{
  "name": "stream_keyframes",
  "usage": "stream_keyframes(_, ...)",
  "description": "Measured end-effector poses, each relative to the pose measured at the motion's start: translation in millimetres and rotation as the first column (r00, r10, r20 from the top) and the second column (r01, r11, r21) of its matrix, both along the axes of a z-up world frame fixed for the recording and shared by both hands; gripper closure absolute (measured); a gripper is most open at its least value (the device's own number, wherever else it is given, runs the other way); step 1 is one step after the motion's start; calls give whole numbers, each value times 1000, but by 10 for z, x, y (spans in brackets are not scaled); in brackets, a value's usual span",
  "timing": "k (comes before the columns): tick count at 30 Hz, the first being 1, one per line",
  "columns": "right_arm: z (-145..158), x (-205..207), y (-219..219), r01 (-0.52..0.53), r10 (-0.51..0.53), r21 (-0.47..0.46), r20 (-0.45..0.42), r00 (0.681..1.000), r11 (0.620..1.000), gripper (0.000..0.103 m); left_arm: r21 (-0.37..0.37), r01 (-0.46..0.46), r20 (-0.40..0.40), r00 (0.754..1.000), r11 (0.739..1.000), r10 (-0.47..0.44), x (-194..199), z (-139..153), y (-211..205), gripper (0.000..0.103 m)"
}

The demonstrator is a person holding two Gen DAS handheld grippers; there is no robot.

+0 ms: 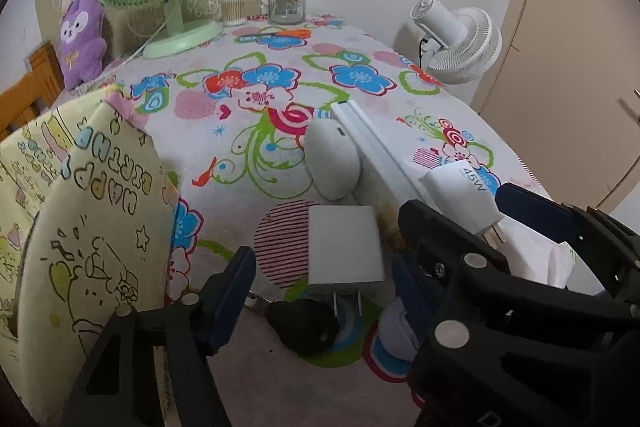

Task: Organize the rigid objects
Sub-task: 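Grasp the small white square plug with the left gripper while the right gripper grasps the long white bar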

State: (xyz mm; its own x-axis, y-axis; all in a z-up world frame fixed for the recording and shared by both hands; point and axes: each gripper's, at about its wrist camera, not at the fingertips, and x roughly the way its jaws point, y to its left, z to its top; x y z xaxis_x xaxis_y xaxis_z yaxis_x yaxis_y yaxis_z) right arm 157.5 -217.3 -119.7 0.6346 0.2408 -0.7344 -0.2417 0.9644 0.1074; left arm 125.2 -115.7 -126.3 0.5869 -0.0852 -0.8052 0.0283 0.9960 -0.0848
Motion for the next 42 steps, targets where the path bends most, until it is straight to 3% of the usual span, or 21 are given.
stream_keyframes(3,-28,37,35,-6,6,-3,-8,1000,1000,29,-16,-2,-21,1000,1000,1,34,-42,22,34)
stream_keyframes(8,-114,119,65,-12,11,-5,-34,999,1000,40,-11,7,-37,999,1000,-8,88,-111,4,35)
stream_keyframes(14,-122,160,86,-32,31,-41,-8,999,999,47,6,18,-26,1000,1000,-18,125,-127,-15,36)
stream_keyframes(19,-117,153,74,-60,60,-25,-6,998,998,62,10,27,-21,999,1000,-27,119,-124,-25,45)
stream_keyframes(23,-124,140,99,-84,84,-12,-12,996,996,68,2,31,-20,999,1000,-31,100,-114,0,51)
stream_keyframes(33,-325,301,156,-78,82,46,-94,992,996,69,25,33,-13,999,999,-32,119,-116,-6,55)
stream_keyframes(38,-327,361,175,-78,81,45,-86,993,996,69,25,32,-8,999,999,-32,168,-121,-12,55)
stream_keyframes(42,-346,374,162,-80,85,58,-92,992,995,76,35,46,-5,999,998,-46,174,-119,-32,63)
